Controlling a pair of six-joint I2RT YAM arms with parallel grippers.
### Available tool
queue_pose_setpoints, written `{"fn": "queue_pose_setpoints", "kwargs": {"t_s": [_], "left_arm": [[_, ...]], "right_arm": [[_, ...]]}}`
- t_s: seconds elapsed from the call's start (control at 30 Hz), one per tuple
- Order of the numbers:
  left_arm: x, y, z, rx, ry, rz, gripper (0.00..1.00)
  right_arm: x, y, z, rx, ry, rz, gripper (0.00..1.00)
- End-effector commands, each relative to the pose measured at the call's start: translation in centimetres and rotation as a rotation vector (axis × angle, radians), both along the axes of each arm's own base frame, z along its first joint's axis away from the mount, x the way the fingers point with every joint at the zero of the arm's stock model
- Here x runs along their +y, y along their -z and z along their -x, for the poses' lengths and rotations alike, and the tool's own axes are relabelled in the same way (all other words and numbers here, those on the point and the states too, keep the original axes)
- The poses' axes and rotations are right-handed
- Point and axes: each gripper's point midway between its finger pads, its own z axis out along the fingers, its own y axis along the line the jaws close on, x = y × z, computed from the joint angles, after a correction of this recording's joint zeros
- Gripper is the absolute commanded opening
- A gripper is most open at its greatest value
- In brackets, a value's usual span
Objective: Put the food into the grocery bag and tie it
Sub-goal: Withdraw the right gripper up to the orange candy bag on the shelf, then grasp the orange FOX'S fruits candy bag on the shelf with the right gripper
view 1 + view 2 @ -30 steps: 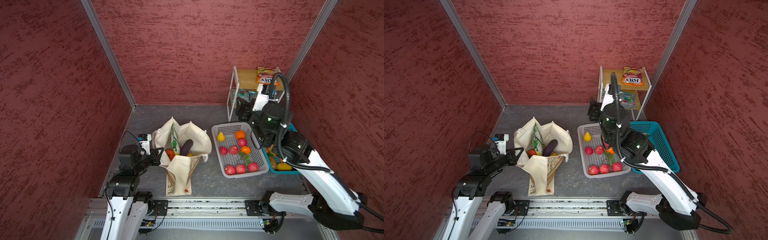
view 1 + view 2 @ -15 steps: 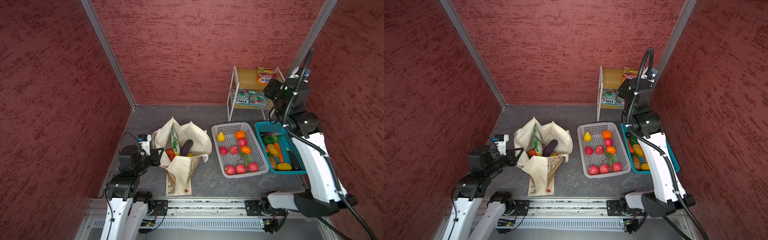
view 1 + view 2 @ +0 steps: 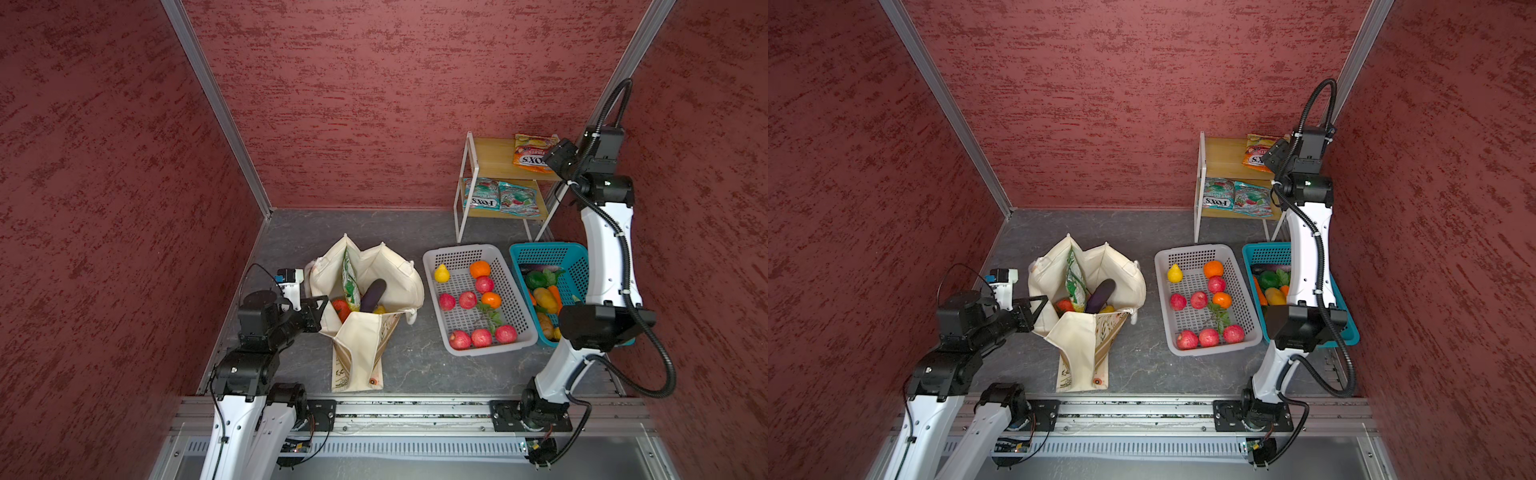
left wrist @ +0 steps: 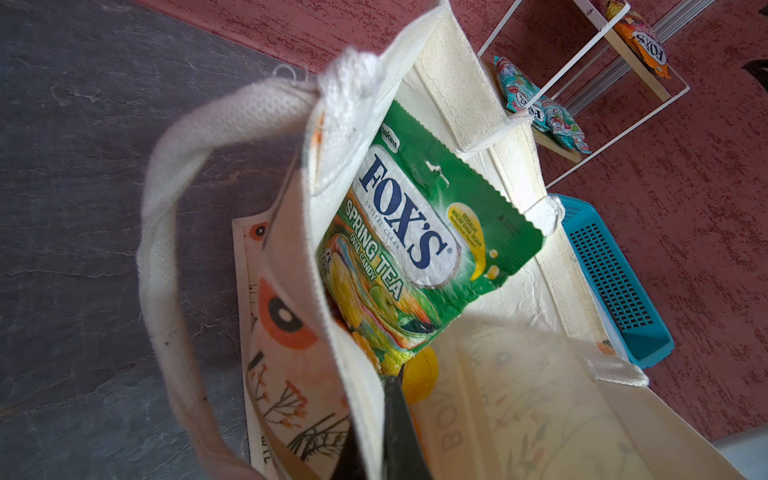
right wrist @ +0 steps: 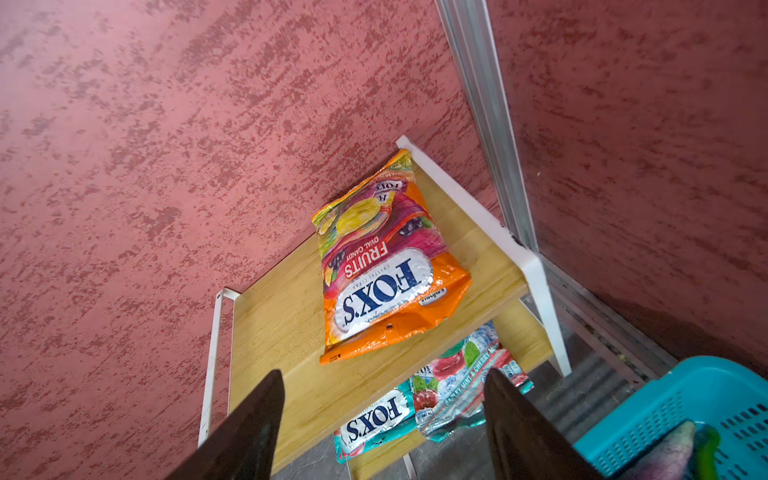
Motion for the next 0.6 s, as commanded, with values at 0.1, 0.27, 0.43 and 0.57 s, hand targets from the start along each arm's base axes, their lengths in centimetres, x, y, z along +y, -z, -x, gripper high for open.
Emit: {"fn": "queue_pose_setpoints", "kwargs": {"t_s": [0.1,0.27,0.43,0.57], "left_arm": [[-0.3,-1.4,-0.4,-0.076,0.014,-0.003,0.0],[-0.3,-1.5,-0.4,-0.076,0.018,-0.004,0.0],[-0.3,-1.4,-0.4,-0.075,0.015,-0.005,0.0],[-0.4,-1.4,-0.4,-0.076,0.018,-0.006,0.0]], "right_arm": [[-0.3,2.0,-1.2,0.034,-0.042,-0.123,0.73],[-1.2,3.2,-1.9,0.048,-0.03,-0.149,0.73],[-1.9,3.8,-2.1,0.059,-0.009,-0.148,0.73],[-2.3,3.8,-2.4,0.048,-0.001,-0.149,0.73]]}}
